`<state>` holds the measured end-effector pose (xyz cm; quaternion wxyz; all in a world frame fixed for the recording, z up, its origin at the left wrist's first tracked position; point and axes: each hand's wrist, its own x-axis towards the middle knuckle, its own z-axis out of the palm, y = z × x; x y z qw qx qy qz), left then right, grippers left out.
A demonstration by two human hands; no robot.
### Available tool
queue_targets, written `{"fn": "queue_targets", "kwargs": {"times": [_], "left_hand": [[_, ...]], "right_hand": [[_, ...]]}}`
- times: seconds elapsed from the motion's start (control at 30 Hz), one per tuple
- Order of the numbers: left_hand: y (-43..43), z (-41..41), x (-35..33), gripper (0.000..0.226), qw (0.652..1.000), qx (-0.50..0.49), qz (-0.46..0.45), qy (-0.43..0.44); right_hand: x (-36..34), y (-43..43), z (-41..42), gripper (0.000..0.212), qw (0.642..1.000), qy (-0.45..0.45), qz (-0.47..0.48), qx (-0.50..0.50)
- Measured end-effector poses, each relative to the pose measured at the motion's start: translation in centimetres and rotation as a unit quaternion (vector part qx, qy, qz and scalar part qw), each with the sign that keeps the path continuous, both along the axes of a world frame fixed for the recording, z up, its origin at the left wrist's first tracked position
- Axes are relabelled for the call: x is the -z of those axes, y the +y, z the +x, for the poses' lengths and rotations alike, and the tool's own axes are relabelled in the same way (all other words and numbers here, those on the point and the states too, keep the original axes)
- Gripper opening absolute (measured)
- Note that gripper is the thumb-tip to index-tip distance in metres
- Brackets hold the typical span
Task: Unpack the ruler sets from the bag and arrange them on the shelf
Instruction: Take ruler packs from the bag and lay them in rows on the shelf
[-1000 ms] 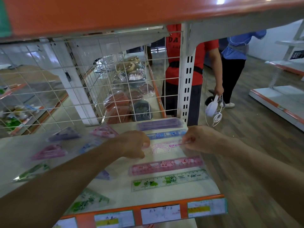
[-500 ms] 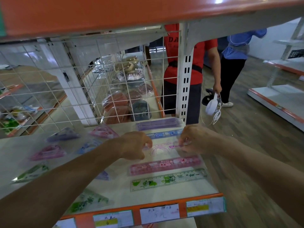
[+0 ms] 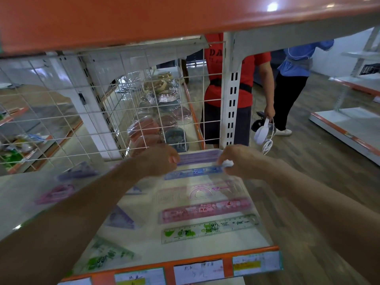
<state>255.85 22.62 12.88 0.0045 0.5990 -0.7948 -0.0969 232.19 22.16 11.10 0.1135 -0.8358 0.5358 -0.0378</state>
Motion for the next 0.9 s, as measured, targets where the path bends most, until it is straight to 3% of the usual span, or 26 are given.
{"fn": "queue_targets", "kwargs": {"times": [0.1,0.3,0.53,0.9], "left_hand": [[-1.3,0.3,-0.6,0.026,0.999,-0.016,-0.039,-0.023],[-1.4,-0.5,1.4,0.034,0.997,-0.009,0.023,-0.072],[-1.2,-0.9,3.2,0.031,0.991,0.028,-0.021,-0.128],[-0.8,-0.6,3.0,0.028,0.99,0.05,0.015,-0.131]], "right_hand": [[0.3,-0.9,1.0,0.032,1.0,0.009,-0.003,-0.001],[1.5,-1.5,1.9,0.025,0.998,0.056,-0.008,-0.03],[1.8,-2.1,2.0,0.024,0.998,0.053,-0.022,-0.035],[1.3,-1.6,1.9,0.025,0.997,0.057,0.028,-0.046]]}}
